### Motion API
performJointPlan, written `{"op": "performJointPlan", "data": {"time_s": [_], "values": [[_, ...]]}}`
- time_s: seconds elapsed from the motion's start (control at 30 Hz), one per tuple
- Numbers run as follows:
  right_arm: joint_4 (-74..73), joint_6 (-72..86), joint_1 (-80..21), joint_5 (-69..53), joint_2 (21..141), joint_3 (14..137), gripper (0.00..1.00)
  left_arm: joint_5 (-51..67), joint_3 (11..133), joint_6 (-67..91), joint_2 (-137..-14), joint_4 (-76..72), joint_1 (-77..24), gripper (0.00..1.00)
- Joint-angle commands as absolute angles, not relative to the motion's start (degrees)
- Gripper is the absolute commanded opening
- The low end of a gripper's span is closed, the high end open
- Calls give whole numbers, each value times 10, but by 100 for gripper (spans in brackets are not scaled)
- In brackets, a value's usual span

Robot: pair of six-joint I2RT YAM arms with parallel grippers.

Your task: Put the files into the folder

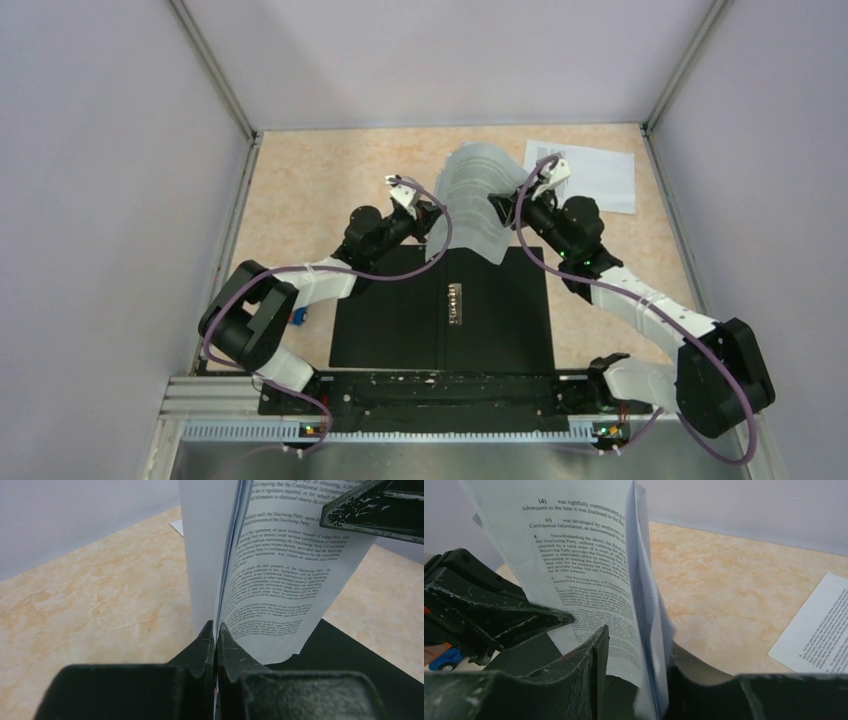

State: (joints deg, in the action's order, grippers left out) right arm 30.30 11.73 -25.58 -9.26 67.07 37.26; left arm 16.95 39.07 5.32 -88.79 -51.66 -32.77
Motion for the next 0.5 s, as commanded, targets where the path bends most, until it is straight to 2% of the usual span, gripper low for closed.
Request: {"op": "performJointPlan", "data": {"time_s": [0.0, 0.1, 0.27, 0.37, 0.47], "values": [[336, 126, -252, -114, 678, 370, 38, 159, 372, 65, -886, -577, -330, 6], [336, 126, -252, -117, 681, 370, 38, 154, 371, 62, -884, -568, -331, 12], [336, 128, -251, -125, 690, 373, 38, 149, 372, 56, -883, -560, -331, 32], [337, 128, -252, -129, 696, 377, 38, 149, 374, 52, -885, -558, -331, 37], [335, 130, -251, -136, 704, 382, 38, 152, 379, 48, -889, -555, -331, 36]]}}
